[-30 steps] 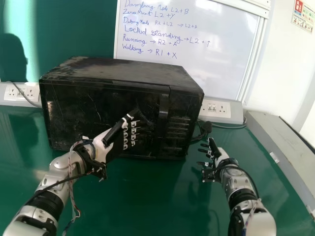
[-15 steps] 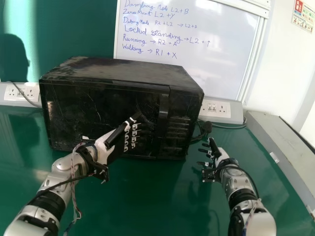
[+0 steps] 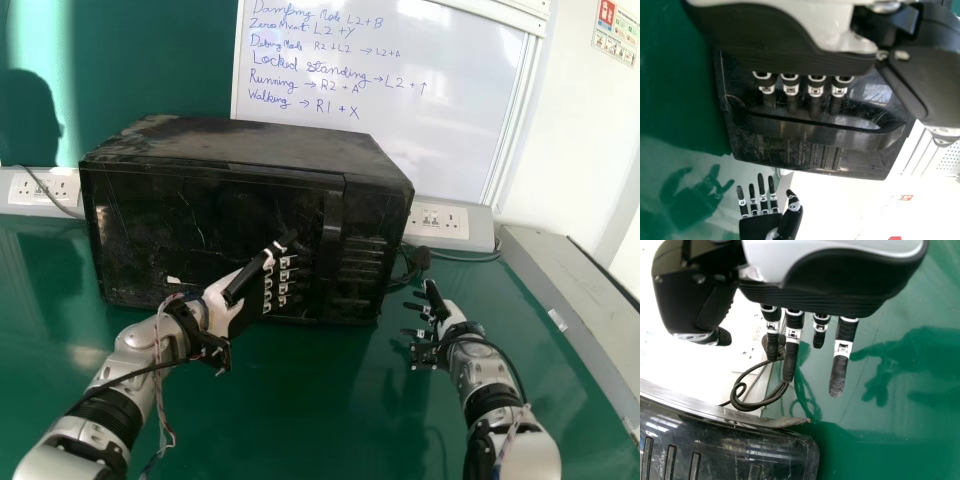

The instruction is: Open the door of oven

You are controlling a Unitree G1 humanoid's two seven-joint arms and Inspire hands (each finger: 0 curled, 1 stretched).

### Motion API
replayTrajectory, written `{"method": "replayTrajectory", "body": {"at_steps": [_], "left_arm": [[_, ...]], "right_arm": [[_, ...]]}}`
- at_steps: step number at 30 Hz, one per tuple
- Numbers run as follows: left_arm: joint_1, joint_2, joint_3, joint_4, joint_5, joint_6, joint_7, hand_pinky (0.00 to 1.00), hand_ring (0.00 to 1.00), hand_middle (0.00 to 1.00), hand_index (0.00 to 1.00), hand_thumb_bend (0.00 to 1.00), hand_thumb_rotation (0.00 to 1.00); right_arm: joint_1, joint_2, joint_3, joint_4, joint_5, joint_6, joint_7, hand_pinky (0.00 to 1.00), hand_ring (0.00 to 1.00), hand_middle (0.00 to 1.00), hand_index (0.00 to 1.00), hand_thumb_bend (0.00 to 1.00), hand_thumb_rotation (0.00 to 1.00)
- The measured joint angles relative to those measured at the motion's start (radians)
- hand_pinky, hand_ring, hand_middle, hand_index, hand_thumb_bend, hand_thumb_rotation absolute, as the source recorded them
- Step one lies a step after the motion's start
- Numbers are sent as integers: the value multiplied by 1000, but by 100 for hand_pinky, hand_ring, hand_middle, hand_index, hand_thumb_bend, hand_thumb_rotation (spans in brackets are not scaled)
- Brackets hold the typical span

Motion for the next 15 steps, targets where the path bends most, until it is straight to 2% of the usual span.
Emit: {"method": "replayTrajectory", "body": {"at_steps": [4,7,11,15], "left_arm": [[-2,-16,1,7,3,0,23,86,100,100,100,100,76],[-6,-21,-4,12,27,-3,36,83,100,100,100,100,78],[-28,-22,-5,27,42,-8,40,80,99,100,100,100,73],[-54,-27,-5,43,61,-8,53,82,99,100,100,100,73]], "right_arm": [[0,0,-2,0,2,0,7,47,56,74,88,53,40],[0,1,-2,0,2,0,9,47,55,73,87,54,36],[0,1,-3,0,2,0,7,45,54,72,87,55,36],[0,3,-10,0,8,0,8,48,57,74,88,56,37]]}}
